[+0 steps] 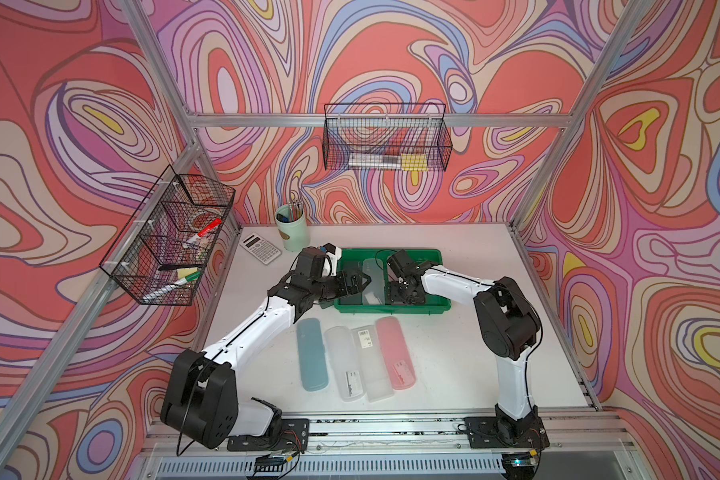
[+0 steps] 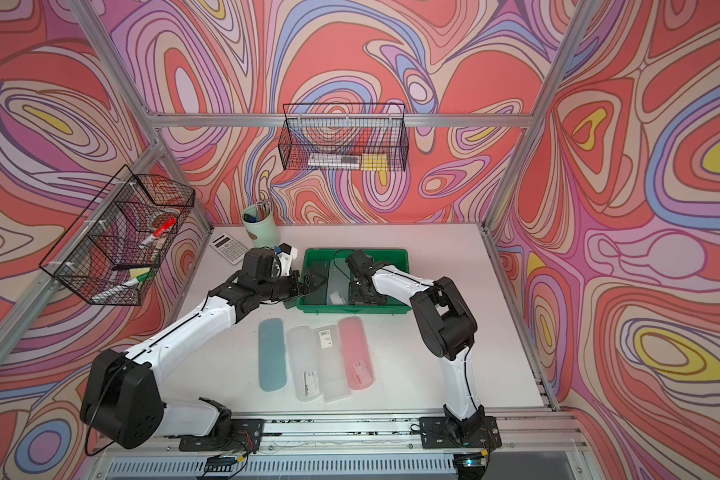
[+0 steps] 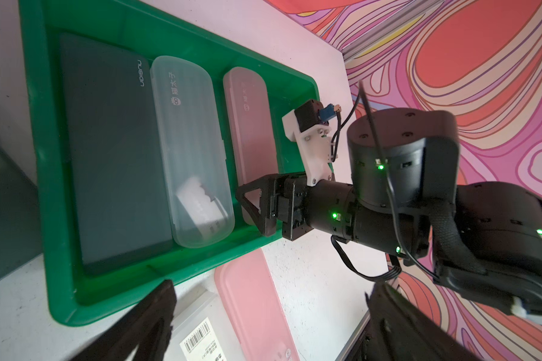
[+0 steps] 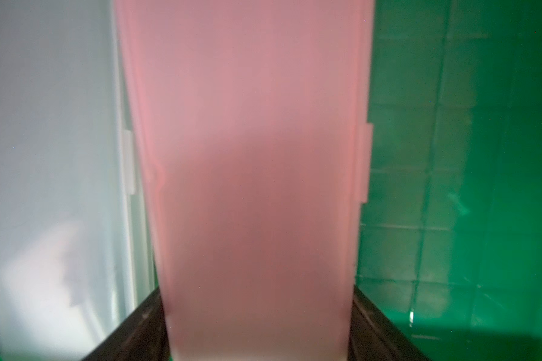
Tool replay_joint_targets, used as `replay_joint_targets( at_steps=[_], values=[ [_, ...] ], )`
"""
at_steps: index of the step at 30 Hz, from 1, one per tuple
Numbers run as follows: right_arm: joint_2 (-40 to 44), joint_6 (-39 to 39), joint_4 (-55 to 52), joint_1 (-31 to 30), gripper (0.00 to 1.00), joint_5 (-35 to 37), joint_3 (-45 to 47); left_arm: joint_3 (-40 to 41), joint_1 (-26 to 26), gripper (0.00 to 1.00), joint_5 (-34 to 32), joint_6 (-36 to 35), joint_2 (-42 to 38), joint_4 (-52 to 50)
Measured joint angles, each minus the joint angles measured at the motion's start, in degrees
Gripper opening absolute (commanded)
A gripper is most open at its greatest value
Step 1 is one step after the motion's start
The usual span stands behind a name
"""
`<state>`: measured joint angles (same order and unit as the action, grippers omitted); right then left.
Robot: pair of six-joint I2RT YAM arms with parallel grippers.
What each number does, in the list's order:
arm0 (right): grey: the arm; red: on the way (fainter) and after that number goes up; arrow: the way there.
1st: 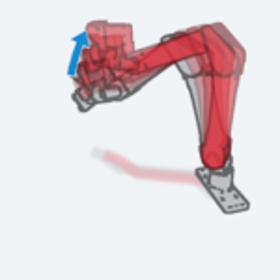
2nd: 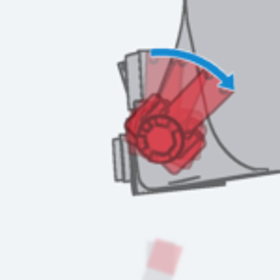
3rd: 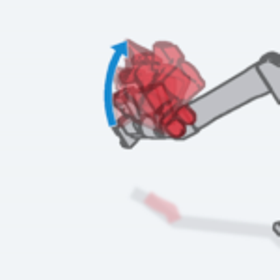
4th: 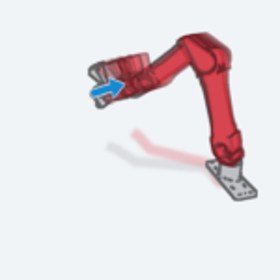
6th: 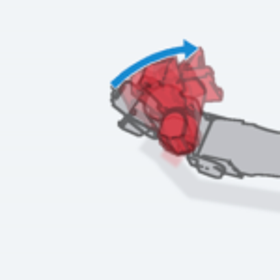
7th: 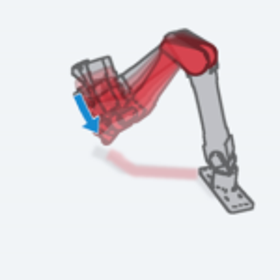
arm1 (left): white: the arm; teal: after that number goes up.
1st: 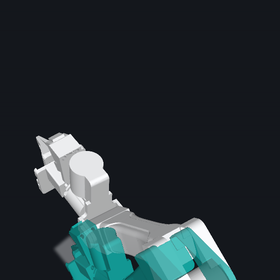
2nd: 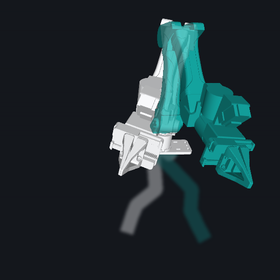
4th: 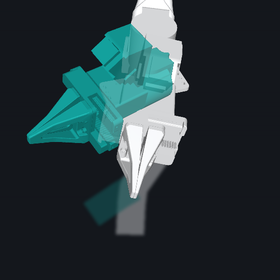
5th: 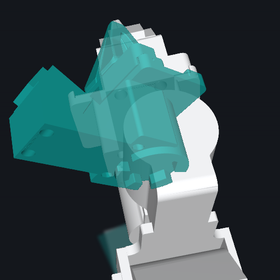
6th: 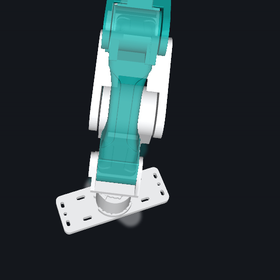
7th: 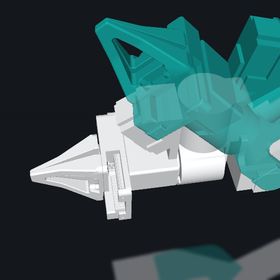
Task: Put the pencil case into the storage box
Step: Place the pencil case at the storage box.
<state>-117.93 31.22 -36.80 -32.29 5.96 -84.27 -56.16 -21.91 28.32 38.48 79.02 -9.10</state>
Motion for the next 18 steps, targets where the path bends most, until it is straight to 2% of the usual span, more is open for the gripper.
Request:
replay_joint_targets(
  at_steps=[5, 9, 15, 18],
  values=[
    [-0.20, -0.11, 0.42, 0.00, 0.89, -0.46, -0.85, 1.40, 0.00, 0.99, -0.46, -0.09, -1.40, -0.42],
    [-0.15, -0.13, 0.68, 0.00, 0.89, -0.50, -1.64, 1.55, 0.00, 0.99, -0.85, -0.13, -1.42, -0.94],
    [4.20, 0.09, 3.13, 0.72, 0.79, -1.60, 0.76, 2.58, 0.00, 0.99, -1.51, -0.55, -1.73, -1.51],
    [6.69, 0.42, 5.27, 2.60, 0.78, -3.56, 1.97, 3.78, 0.00, 0.99, -1.05, -0.52, -1.73, -1.40]
  ],
)
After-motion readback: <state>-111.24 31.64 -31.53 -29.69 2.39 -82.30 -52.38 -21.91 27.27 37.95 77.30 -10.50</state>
